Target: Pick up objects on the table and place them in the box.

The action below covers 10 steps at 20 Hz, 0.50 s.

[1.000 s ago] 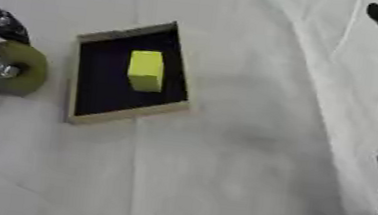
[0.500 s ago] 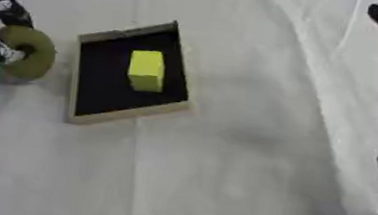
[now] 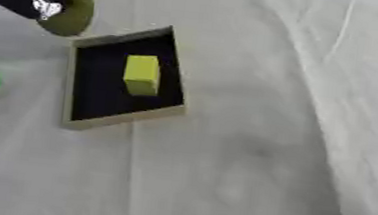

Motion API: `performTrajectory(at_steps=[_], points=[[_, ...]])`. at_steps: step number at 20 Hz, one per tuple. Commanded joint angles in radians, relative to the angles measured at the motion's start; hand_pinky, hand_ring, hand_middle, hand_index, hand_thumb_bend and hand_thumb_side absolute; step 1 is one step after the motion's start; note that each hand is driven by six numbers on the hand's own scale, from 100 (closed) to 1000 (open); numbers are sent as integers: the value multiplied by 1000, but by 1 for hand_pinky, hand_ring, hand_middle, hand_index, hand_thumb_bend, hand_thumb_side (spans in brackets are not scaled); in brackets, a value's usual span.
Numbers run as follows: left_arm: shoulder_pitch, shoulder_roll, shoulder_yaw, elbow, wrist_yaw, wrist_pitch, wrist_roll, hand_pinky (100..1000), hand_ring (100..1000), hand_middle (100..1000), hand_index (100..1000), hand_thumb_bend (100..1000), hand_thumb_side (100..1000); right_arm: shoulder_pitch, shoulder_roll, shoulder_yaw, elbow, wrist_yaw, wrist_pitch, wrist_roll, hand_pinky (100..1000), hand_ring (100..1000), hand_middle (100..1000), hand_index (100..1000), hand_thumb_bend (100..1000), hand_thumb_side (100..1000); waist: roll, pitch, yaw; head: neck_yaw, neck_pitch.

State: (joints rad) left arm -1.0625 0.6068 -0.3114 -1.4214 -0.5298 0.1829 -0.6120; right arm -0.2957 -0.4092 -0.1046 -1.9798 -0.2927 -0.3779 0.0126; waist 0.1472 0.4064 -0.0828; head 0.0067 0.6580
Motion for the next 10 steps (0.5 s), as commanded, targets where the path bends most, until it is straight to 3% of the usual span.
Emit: performTrajectory(at_steps=[1, 10], points=[[-43, -22, 2, 10, -2, -7, 17, 796, 625, 463, 583, 100, 100, -18, -8, 1, -20, -11, 3, 7, 893, 959, 593, 814, 100, 638, 7, -11, -7, 19, -21], [-77, -117, -21, 134, -100, -61, 71, 796, 633, 473, 601, 100, 105, -37, -1, 7, -20, -26, 11, 18, 893, 959, 593, 814, 100, 640, 9, -3, -21, 40, -19]])
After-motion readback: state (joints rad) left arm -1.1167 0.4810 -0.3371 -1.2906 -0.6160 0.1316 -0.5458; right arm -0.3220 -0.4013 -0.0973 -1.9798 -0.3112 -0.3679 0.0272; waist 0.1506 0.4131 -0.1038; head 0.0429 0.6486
